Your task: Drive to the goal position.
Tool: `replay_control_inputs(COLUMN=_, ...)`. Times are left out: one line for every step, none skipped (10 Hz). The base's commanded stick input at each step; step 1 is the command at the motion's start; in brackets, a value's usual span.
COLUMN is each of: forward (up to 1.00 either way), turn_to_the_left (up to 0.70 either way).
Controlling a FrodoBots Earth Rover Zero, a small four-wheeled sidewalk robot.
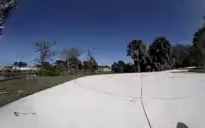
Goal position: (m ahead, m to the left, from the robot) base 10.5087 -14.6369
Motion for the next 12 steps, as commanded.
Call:
replay_control_inputs(forward=1.0, turn_to_the_left=-0.4)
replay_control_inputs(forward=1.0, turn_to_the_left=-0.4)
replay_control_inputs(forward=1.0, turn_to_the_left=-0.4)
replay_control_inputs(forward=1.0, turn_to_the_left=-0.4)
replay_control_inputs(forward=1.0, turn_to_the_left=-0.4)
replay_control_inputs(forward=1.0, turn_to_the_left=-0.4)
replay_control_inputs(forward=1.0, turn_to_the_left=-0.4)
replay_control_inputs(forward=1.0, turn_to_the_left=-0.4)
replay_control_inputs(forward=1.0, turn_to_the_left=-0.3)
replay_control_inputs(forward=1.0, turn_to_the_left=-0.09)
replay_control_inputs(forward=1.0, turn_to_the_left=0.0)
replay_control_inputs(forward=1.0, turn_to_the_left=0.0)
